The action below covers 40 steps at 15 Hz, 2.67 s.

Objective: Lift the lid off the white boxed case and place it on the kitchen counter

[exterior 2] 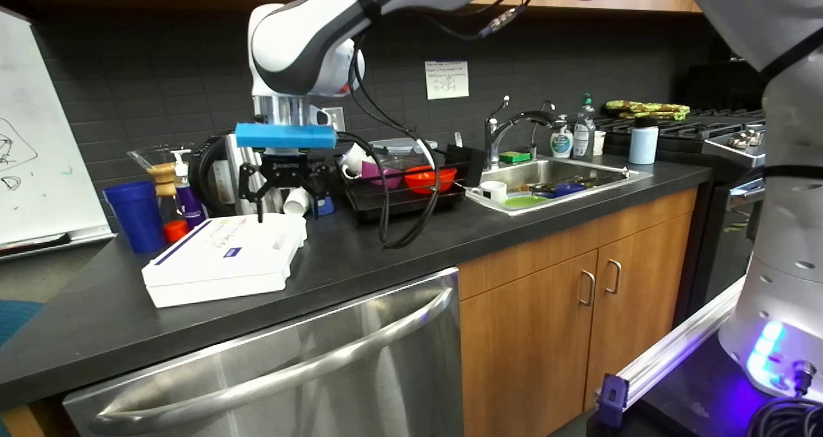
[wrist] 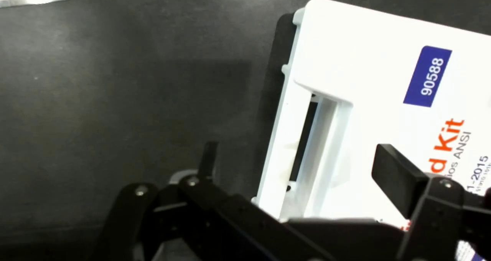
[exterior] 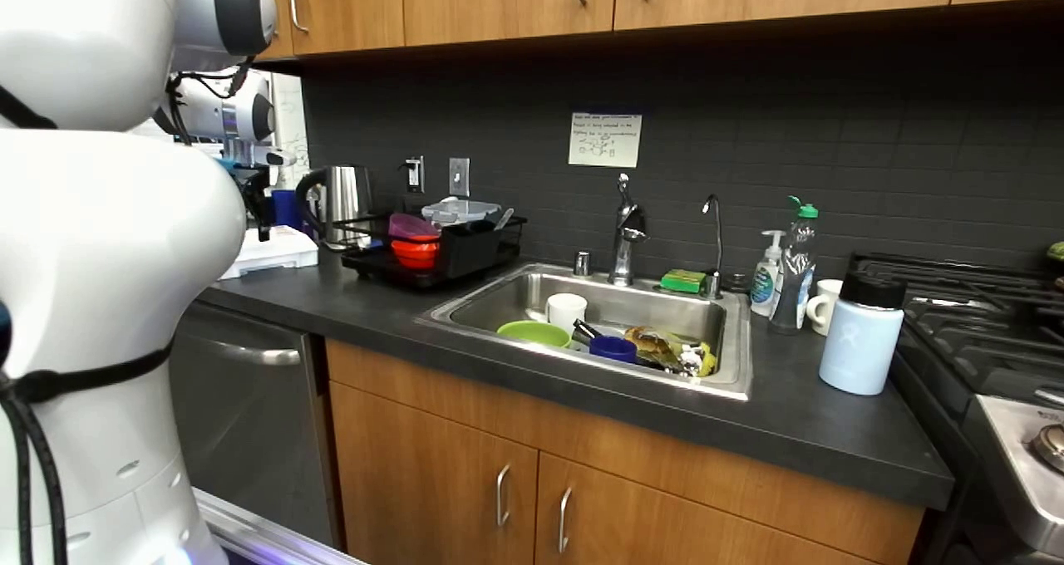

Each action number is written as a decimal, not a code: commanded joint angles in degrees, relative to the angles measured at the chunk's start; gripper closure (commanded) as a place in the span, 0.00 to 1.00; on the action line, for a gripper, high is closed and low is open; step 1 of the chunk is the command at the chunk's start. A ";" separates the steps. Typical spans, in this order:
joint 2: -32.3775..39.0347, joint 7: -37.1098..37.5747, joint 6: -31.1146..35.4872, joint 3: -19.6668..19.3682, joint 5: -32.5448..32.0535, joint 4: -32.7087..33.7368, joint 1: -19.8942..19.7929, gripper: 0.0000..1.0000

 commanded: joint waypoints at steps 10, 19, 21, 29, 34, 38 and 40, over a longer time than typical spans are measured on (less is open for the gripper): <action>2.63 -2.70 0.14 -2.46 -0.83 2.53 0.80 0.00; 3.58 -3.12 0.20 -3.79 -3.41 1.81 1.11 0.00; 3.71 -3.12 0.16 -3.94 -3.84 1.76 1.10 0.00; 3.77 -3.15 0.10 -4.20 -3.99 1.80 1.19 0.00; 4.02 -3.07 0.10 -4.15 -3.98 1.61 1.53 0.11; 4.23 -3.12 0.00 -4.19 -4.05 1.70 2.02 0.10; 4.28 -3.14 -0.01 -4.22 -4.10 1.70 2.18 0.10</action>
